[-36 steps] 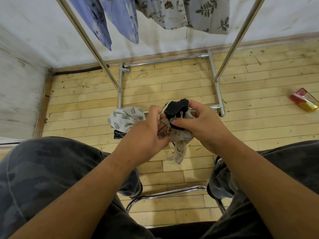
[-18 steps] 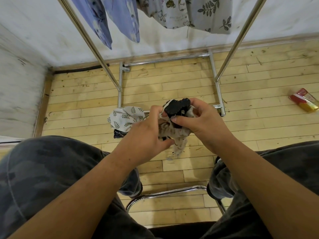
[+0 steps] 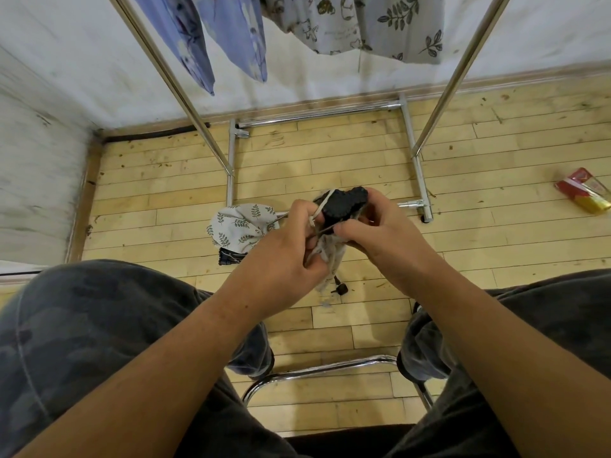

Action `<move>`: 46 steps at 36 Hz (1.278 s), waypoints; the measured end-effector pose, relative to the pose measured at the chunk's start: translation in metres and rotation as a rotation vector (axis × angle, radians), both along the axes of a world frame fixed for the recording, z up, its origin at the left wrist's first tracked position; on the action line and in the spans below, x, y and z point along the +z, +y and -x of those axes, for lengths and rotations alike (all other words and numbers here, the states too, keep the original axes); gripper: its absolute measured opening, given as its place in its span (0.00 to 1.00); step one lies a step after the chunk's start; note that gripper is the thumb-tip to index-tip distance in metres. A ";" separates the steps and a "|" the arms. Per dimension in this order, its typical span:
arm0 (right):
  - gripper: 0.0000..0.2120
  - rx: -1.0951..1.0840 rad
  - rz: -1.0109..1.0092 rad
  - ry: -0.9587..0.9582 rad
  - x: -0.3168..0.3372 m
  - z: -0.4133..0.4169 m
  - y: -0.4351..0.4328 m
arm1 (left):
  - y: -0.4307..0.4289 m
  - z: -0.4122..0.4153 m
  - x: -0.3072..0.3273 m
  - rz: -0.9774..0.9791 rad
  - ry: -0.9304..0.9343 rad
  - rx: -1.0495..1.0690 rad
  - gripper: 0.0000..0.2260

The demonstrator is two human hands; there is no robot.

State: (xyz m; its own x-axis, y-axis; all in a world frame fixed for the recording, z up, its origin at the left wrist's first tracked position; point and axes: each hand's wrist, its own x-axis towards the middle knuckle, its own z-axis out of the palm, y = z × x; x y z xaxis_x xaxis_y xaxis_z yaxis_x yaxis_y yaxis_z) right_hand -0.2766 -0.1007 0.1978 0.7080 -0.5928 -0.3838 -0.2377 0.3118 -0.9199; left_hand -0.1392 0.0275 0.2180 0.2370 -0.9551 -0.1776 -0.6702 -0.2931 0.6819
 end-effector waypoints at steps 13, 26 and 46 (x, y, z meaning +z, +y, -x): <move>0.19 -0.104 0.222 0.195 0.006 0.001 0.003 | 0.003 0.001 0.001 -0.065 -0.242 -0.047 0.29; 0.15 -0.279 0.216 0.256 0.001 0.005 -0.009 | 0.000 -0.002 0.003 0.173 -0.044 0.140 0.27; 0.22 -0.325 0.084 0.219 0.002 0.004 -0.013 | 0.002 -0.014 -0.016 -0.221 0.072 0.086 0.35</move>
